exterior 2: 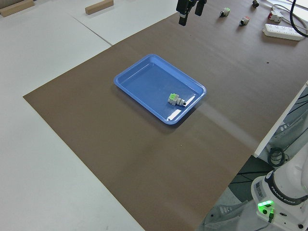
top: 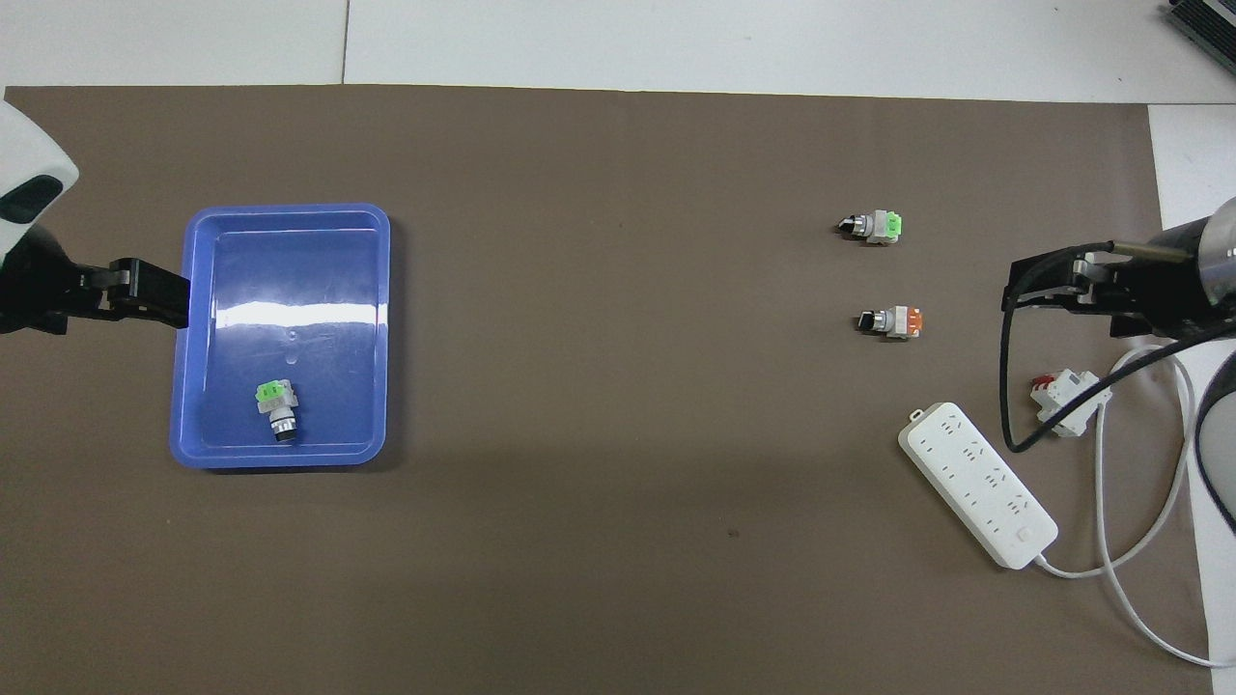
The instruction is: Turn and place switch with both arms
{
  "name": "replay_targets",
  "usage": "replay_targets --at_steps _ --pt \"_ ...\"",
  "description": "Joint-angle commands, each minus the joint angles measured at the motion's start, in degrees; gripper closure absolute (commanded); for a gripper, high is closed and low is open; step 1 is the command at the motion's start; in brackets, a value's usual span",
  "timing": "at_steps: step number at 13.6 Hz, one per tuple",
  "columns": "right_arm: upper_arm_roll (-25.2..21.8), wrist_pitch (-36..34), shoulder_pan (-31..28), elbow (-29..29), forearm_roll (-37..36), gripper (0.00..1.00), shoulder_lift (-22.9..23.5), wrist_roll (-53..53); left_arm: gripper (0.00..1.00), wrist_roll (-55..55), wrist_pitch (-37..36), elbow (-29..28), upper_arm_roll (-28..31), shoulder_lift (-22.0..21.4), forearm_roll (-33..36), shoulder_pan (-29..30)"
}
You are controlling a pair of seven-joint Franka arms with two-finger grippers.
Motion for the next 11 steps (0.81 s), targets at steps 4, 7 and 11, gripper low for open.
replay_targets --at_steps 4,7,11 --pt "4.54 -0.51 -3.99 -0.28 -1.16 0.0 0.17 -0.7 0.0 0.76 0.37 0.35 -0.13 0.14 0.81 -0.11" --pt "4.54 -0.85 -3.73 -0.45 -1.34 0.0 0.26 -1.75 0.0 0.76 0.37 0.35 -0.13 0.14 0.81 -0.11" --pt "4.54 -1.29 -3.55 -1.59 -2.22 0.0 -0.36 -2.98 0.0 0.76 0.81 0.09 -0.13 0.14 0.81 -0.02"
